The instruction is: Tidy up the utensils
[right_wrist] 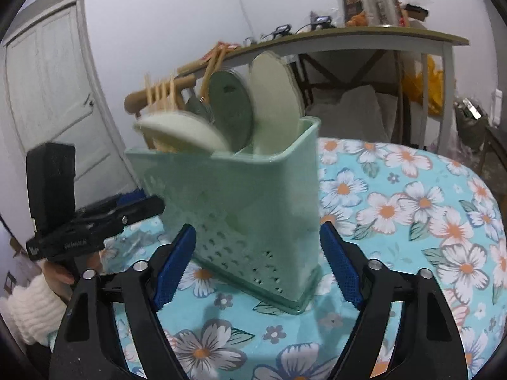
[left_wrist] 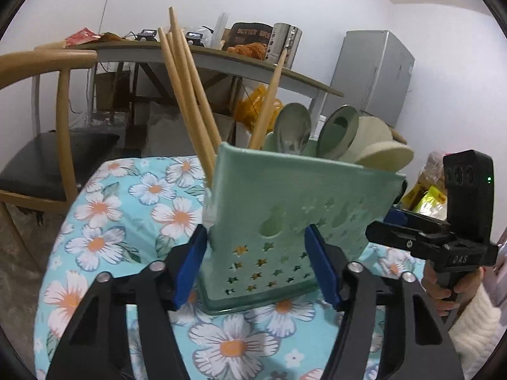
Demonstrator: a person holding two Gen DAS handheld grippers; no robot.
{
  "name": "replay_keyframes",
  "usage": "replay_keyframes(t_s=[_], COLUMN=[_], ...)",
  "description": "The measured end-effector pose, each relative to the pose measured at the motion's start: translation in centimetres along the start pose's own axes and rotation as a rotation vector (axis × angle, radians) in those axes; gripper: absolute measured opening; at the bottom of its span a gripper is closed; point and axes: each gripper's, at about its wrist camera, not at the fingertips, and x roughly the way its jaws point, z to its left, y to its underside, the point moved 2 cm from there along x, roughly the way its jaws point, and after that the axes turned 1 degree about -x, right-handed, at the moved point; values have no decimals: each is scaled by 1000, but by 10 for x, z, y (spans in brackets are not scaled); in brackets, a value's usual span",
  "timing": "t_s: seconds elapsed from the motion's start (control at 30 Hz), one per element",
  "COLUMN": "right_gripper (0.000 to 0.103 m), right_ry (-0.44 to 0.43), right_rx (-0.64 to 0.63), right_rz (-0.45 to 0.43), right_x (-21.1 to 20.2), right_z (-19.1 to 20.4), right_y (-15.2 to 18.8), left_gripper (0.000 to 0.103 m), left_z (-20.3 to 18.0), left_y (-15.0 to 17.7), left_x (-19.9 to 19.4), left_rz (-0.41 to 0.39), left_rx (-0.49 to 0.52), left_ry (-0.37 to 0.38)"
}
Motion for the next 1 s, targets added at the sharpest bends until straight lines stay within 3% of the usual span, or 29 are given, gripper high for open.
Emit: replay_keyframes(t_s=[0.17,0.33,1.0], right_gripper=[73,63,61], right_ry=[84,90,90], right_rx=[-62,-32,10], right_rz=[-4,-15,10], right_x=[3,1,-27], right_z=[11,5,13], right_y=[3,4,14], left_gripper=[56,56,54], left_z=[0,-5,-28], left_y=[1,6,14], left_x=[1,-1,-28], left_rz=[0,-2,43], left_rx=[12,44,12], left_ry=[-17,-42,-70])
